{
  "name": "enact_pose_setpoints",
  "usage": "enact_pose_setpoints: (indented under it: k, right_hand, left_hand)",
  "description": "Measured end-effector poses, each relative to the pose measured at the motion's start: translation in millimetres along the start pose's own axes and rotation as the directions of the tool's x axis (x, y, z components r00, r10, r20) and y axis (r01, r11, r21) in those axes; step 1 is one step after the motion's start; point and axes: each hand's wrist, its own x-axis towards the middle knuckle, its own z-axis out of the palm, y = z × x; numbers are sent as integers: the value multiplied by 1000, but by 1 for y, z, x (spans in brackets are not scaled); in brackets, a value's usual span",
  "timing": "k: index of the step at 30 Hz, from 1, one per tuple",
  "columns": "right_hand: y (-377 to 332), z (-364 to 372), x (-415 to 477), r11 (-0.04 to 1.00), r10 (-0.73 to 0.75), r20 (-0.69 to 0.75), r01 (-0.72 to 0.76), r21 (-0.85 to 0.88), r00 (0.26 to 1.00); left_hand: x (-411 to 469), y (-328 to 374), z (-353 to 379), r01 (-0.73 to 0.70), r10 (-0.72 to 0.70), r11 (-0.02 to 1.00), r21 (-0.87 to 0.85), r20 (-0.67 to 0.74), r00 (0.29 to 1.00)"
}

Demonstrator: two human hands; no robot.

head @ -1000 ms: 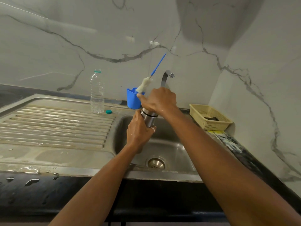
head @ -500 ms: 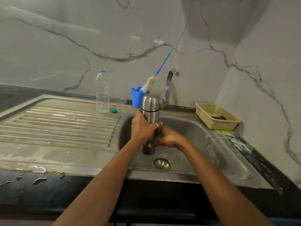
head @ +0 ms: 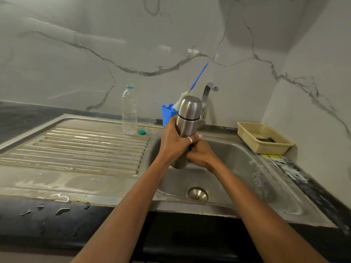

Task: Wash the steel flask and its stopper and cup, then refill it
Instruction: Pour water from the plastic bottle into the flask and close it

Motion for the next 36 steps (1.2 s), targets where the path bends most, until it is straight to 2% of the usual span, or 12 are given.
enact_pose_setpoints:
  k: [5,12,16,26,36]
  right_hand:
    - [-52,12,18,999,-52,-5,52,-3,999]
    - [-127,83,51,995,-91,51,89,34,995]
    - [-151,120,69,994,-97,77,92,66,992]
    - [-148,168,99,999,-36,148,33,25,988]
    - [-135,180,110,996,-35,114,44,-73,993]
  left_hand:
    - [12,19,-62,20,-21,996,82,13,1000]
    - [24,24,-175,67,-59,962,265,-39,997]
    - [33,7,-215,91,-80,966,244,-56,995]
    - [41,-43,-237,121,-111,980,158,-68,992]
    - [48,-65,-231,156,-153,985,74,-40,987]
